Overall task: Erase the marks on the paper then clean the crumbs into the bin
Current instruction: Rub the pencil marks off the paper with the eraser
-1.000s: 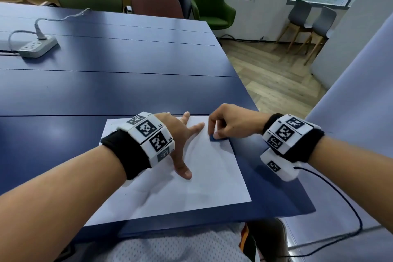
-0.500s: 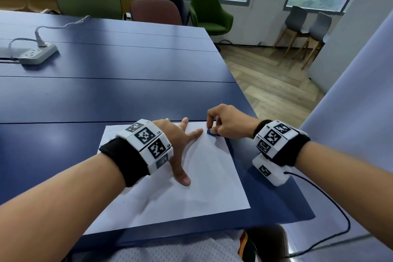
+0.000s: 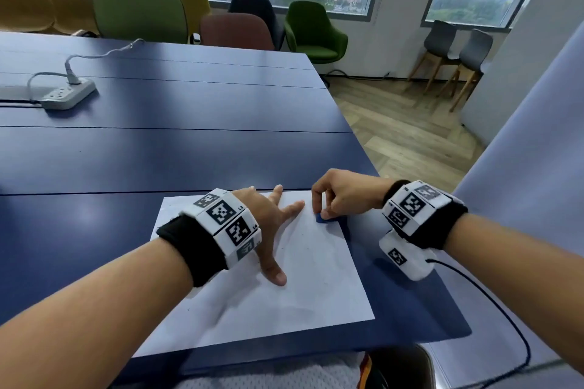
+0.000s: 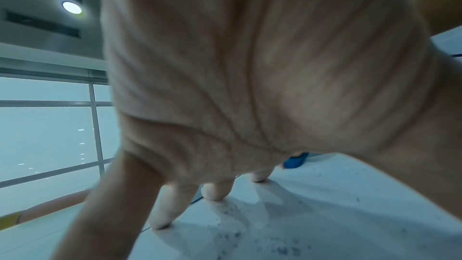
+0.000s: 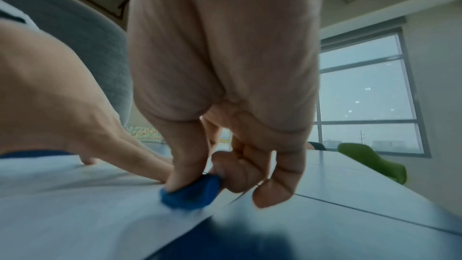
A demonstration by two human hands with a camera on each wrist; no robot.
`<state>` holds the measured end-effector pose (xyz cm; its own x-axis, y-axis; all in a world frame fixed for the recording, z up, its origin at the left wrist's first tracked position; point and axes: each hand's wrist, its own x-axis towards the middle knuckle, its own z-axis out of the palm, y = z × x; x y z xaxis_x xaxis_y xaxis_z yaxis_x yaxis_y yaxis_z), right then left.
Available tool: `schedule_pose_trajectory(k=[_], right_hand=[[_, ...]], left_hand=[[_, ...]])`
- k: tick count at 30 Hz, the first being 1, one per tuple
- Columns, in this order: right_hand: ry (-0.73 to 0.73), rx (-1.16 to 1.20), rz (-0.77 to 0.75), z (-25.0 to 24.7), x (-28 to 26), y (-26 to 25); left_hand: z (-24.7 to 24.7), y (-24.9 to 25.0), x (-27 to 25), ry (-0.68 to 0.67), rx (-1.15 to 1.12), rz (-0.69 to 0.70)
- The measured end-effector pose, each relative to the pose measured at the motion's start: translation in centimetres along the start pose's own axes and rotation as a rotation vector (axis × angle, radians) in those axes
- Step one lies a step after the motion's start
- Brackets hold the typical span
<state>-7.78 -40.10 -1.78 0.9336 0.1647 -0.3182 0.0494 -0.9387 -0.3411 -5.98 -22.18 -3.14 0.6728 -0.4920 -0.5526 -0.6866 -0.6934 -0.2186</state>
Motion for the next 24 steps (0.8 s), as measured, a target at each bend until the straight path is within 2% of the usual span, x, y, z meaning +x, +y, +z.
schedule_pose_trajectory(k=[4,8,10,13,14,17,18,22,24], right_hand=[[0.152,0.014,0.019,0.6,0.2,-0.3],[-0.008,0.013,-0.012,1.0,-1.1,-0.3],[0.017,0.004,-0.002,0.9,-1.1,-0.4],[0.131,0.013,0.019,1.4,-1.0,-0.4],[0.119,0.025,0.009,1.6,-1.2,-0.3],[-0.043,0.015,-0.028,1.4,-2.1,-0.5],[-0.057,-0.008,-0.03,1.3,-2.2,-0.6],[0.106,0.007,-0.013,1.6,-1.7,-0.6],[0.059,0.035,-0.028,2.0,-2.3,-0.4]], left_hand=[[0.1,-0.1,0.0,0.005,0.003,0.006],[0.0,-0.1,0.2,-0.01,-0.009,-0.002],[0.0,0.0,0.3,-0.011,-0.015,0.003],[0.2,-0.2,0.4,-0.008,-0.009,0.001],[0.2,-0.1,0.4,-0.005,-0.002,-0.001],[0.1,0.0,0.3,-0.013,0.0,-0.012],[0.1,0.0,0.2,-0.013,-0.003,-0.011],[0.2,-0.1,0.3,-0.012,-0.008,-0.005],[0.1,-0.1,0.3,-0.013,-0.001,-0.012]])
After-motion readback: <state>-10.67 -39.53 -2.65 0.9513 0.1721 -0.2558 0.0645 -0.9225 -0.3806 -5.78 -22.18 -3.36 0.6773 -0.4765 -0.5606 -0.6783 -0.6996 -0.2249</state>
